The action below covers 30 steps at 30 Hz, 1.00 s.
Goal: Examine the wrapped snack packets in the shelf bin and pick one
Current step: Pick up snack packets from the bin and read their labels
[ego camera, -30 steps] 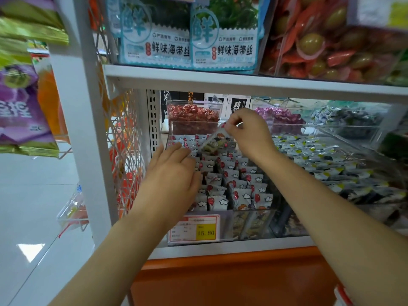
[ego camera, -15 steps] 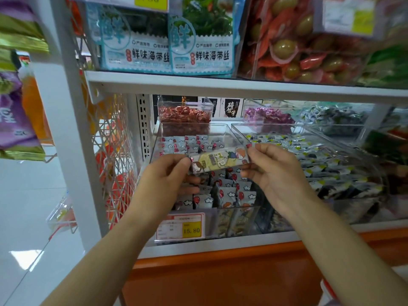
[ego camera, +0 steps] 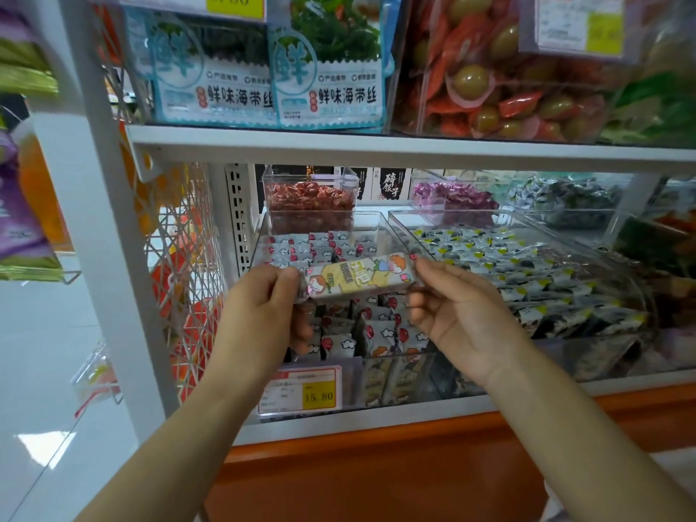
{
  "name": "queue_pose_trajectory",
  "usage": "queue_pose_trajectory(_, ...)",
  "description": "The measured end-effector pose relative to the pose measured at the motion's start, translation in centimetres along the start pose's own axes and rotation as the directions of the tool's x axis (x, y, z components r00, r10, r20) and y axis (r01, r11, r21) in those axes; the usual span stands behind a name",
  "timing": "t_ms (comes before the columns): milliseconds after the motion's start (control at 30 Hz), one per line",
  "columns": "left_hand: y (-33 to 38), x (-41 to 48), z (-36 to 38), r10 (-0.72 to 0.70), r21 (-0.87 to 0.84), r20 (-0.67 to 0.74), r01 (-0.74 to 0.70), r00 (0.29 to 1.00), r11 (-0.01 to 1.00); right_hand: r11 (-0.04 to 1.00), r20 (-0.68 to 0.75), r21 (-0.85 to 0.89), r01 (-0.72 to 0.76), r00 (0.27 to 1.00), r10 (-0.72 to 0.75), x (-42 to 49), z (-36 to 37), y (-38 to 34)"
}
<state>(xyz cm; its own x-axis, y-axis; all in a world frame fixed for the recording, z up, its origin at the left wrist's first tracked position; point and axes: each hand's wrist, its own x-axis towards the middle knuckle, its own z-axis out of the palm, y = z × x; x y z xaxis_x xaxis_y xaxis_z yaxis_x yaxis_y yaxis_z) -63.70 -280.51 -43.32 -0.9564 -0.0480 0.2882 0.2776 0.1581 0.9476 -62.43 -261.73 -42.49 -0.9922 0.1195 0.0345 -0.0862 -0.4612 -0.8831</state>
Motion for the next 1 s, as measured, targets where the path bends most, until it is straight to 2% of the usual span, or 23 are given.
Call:
queue_pose_trajectory(67,0.18,-0.15,0.01,-0.041,-0.035,0.018,0.041,0.999,0.999,0.999,0.006,0.042,-0.010,1.000,0.010,0.02,0.07,-0.09)
queue_pose_trajectory(133,0.33,-0.28,-0.11,-0.119,-0.143,0.074,0.128,0.990,0.981,0.995,0.009,0.096,-0.032,0.999,0.031,0.03,0.18,-0.20)
queue_pose_trajectory(267,0.57,-0.19,-0.36,-0.225,-0.400,0.212,0.294,0.951,0.868,0.978,0.012,0.196,-0.069,0.998,0.068,0.08,0.43,-0.34)
queue_pose_trajectory(333,0.65,-0.07,-0.28,-0.238,-0.506,0.244,0.333,0.940,0.796,0.969,0.014,0.234,-0.078,0.997,0.077,0.13,0.50,-0.34)
queue_pose_trajectory(367,0.59,-0.02,-0.23,-0.227,-0.515,0.246,0.326,0.942,0.793,0.966,0.010,0.245,-0.081,0.997,0.081,0.18,0.50,-0.31)
queue_pose_trajectory(467,0.23,0.12,-0.23,-0.139,-0.406,0.209,0.215,0.968,0.888,0.962,-0.006,0.262,-0.077,0.997,0.082,0.28,0.42,-0.21)
queue_pose_trajectory(567,0.27,0.09,-0.48,-0.016,-0.177,0.178,0.048,0.984,0.983,0.960,-0.008,0.271,-0.077,0.997,0.082,0.29,0.30,-0.19)
queue_pose_trajectory(633,0.41,-0.10,-0.58,0.061,0.007,0.208,-0.064,0.976,0.998,0.954,-0.003,0.288,-0.087,0.996,0.092,0.30,0.28,-0.16)
queue_pose_trajectory(700,0.44,-0.21,-0.54,0.104,0.098,0.211,-0.127,0.972,0.987,0.948,0.005,0.305,-0.094,0.995,0.097,0.30,0.22,-0.14)
queue_pose_trajectory(767,0.45,-0.19,-0.50,0.129,0.084,0.172,-0.145,0.977,0.986,0.962,0.006,0.264,-0.074,0.997,0.075,0.30,0.11,-0.15)
queue_pose_trajectory(833,0.60,-0.11,-0.55,0.099,-0.042,0.150,-0.094,0.984,0.995,0.989,0.006,0.147,-0.015,1.000,0.014,0.24,0.02,-0.22)
queue_pose_trajectory(1000,0.51,0.33,-0.93,0.061,-0.164,0.138,-0.038,0.989,0.986,0.992,0.104,-0.074,0.102,0.990,-0.094,-0.04,-0.14,-0.48)
